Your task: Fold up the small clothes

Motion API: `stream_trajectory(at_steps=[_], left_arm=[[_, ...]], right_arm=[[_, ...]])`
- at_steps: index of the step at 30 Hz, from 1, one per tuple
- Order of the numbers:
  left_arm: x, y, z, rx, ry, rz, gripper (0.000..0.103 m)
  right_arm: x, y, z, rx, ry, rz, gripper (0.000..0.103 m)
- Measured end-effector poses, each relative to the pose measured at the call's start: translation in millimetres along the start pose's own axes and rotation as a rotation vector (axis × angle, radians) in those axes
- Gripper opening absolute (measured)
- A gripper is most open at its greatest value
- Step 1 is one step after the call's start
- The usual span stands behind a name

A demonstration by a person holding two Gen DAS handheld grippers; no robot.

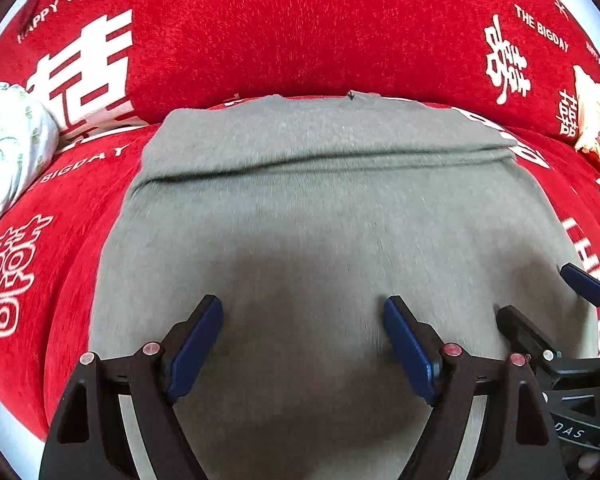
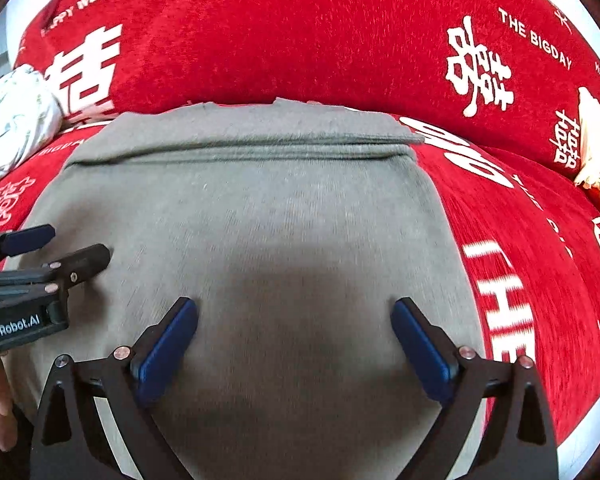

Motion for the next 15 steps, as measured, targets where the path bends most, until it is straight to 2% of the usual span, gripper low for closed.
stream_trajectory(at_steps=[3,6,10,14,15], left_arm=[[-9,-2,-14,-0.001,-0.004,0.002,0.084],[-17,-6,-30,0.003,0.0,0.012,0.098],[-28,-10,-55,-0.007,0.001,0.008,0.098],[-37,-15,-75,0.011,0.041,-0.006,0.098],[-38,-16,-79,0.02,0.051,-0.006,0.101]], right_arm=[[-11,-3,-16,-0.011,-0.009,0.007,0.098],[-22,-5,-30,-0.029,-0.008,0.014,0.098],[-33,-10,-50,-0.036,0.002,0.024,0.102],[-42,-13,-69,-0.047,0.004,0.03,0.102],[-43,-13,-72,-0.053,0.018,0.03,0.102]])
Point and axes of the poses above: each gripper's, at about its wrist camera, not at the fingertips, and x roughly the way its jaws point, y to its left, z to its top, the point moved 2 cm from there along x, roughly the way its jaws point, and after that the axes turned 10 degrees about x, right-handed, at the moved point
